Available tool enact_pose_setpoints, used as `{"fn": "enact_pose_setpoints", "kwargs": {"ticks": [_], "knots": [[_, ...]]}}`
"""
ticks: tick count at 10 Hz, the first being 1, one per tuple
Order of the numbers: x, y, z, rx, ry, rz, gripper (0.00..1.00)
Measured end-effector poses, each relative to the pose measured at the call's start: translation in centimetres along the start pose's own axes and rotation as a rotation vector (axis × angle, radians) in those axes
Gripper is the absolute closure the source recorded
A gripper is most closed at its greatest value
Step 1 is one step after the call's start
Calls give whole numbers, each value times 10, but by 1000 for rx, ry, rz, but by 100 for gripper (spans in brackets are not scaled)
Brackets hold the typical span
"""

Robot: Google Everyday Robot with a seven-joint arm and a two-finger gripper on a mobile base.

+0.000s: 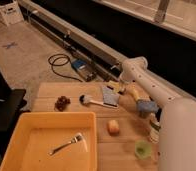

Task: Wipe table surface with eraser

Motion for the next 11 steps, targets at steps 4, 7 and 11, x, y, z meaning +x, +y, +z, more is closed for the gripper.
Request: {"fn": "enact_pose_setpoints", "kwargs": {"ticks": [4,7,11], "knots": [[1,-11,12,2,-11,35,20],[2,-19,30,-29,-17,66,20],[7,-23,42,-56,-23,92,44]]}}
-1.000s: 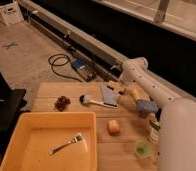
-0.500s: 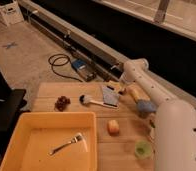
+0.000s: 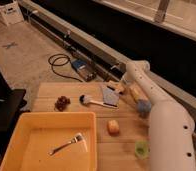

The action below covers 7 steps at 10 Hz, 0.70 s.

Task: Wipe table surface with eraser

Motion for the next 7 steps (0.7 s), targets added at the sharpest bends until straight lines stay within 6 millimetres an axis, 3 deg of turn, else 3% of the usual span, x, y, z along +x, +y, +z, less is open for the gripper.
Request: {"fn": "enact_pose_setpoints", "kwargs": {"ticks": [5,7], "knots": [[-1,4,-5,-6,-10,-14,93],[7,10,-13,-5,1,-14,100]]}}
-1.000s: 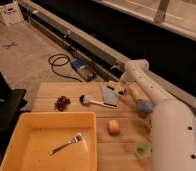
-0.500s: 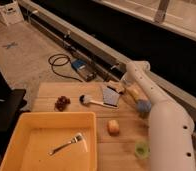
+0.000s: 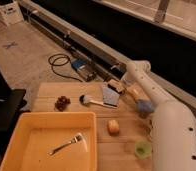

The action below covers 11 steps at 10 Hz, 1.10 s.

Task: Wipe table surface with eraser

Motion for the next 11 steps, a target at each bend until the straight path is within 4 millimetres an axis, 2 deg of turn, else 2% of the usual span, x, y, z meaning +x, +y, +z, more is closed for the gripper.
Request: {"fn": "enact_pose_setpoints", "kwargs": {"ticks": [3,7,9,11], "knots": [[24,6,-12,5,37,14,100],[31,-7,-26,51,61,18,100],[19,-13,-22,62,52,5,100],[0,-4,-12,44,40,-20,100]]}}
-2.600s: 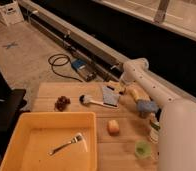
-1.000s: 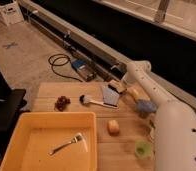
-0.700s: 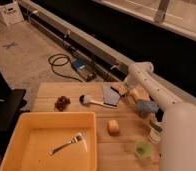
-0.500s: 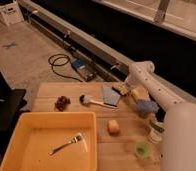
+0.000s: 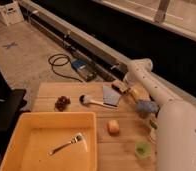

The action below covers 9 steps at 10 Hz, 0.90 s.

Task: Wipe table surface with eraser

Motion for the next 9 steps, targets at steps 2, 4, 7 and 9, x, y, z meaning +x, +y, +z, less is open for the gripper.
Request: {"fn": "enact_pose_setpoints", "kwargs": {"ticks": [2,4,7,9], "knots": [[-10,16,3,-27,-13,-28,100],[-13,34,0,-52,-17,-59,100],[13,50,-19,-53,41,-88,100],[36,40,-32,-32,103,-78,100]]}}
